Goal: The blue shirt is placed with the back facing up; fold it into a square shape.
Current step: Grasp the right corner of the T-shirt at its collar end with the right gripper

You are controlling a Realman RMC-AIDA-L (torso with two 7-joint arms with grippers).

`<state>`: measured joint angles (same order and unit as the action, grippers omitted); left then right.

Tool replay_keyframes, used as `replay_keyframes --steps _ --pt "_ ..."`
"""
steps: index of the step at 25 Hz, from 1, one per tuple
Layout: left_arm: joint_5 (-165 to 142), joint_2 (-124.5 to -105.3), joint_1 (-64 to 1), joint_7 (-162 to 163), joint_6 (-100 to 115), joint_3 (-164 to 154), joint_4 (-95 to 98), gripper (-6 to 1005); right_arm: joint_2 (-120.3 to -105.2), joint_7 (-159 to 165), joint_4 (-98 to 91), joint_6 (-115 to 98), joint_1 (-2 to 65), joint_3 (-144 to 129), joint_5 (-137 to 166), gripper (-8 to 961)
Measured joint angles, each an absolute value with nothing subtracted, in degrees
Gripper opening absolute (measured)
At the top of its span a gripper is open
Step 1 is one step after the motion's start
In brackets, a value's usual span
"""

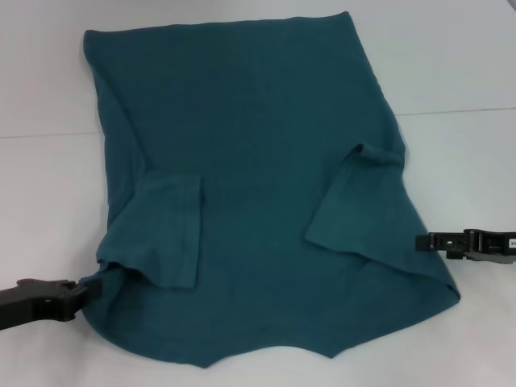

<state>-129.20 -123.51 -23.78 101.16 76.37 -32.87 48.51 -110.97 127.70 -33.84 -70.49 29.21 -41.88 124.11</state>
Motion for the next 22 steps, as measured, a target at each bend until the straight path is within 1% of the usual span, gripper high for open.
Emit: replay_keyframes --steps 8,22 --pt "-129.13 -123.48 -23.95 101.16 76.32 -32.99 48.51 32 -111.19 127.64 -33.62 -70.25 29.55 -42.08 125.37 896" --pt "-128.95 -123.48 -23.99 101.16 76.02 -33.05 48.51 32 -112.30 127.09 -33.99 -73.25 30.93 -42.10 125.68 896"
